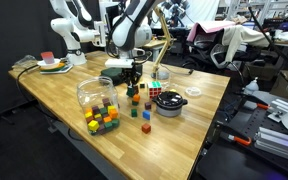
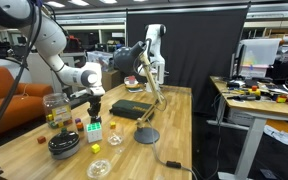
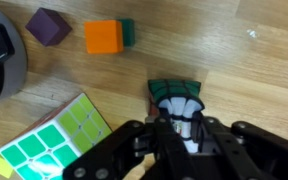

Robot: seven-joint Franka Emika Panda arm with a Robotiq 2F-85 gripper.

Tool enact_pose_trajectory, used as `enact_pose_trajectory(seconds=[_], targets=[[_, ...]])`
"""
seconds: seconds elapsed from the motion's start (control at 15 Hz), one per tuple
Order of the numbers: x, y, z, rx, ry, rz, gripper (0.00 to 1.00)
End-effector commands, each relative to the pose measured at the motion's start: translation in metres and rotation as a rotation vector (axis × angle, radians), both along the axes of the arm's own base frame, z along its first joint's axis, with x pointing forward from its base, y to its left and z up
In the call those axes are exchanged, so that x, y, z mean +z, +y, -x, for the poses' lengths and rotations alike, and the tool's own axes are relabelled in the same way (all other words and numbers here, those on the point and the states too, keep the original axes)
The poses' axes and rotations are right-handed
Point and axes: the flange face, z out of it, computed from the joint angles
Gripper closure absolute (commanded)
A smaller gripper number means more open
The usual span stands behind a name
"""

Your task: Place the Rubik's cube on the left on top of the Rubik's cube on the right

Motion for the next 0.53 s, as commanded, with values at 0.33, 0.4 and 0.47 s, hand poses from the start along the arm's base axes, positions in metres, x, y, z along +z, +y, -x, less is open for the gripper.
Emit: enact_pose_trajectory(seconds=[0.33, 0.4, 0.47], targets=[[0.095, -0.027, 0.028, 0.110, -0.051, -0.033, 0.95], [0.103, -0.031, 0.034, 0.129, -0.047, -0.029, 0.95], [0.108, -0.036, 0.040, 0.144, -0.041, -0.024, 0.95]])
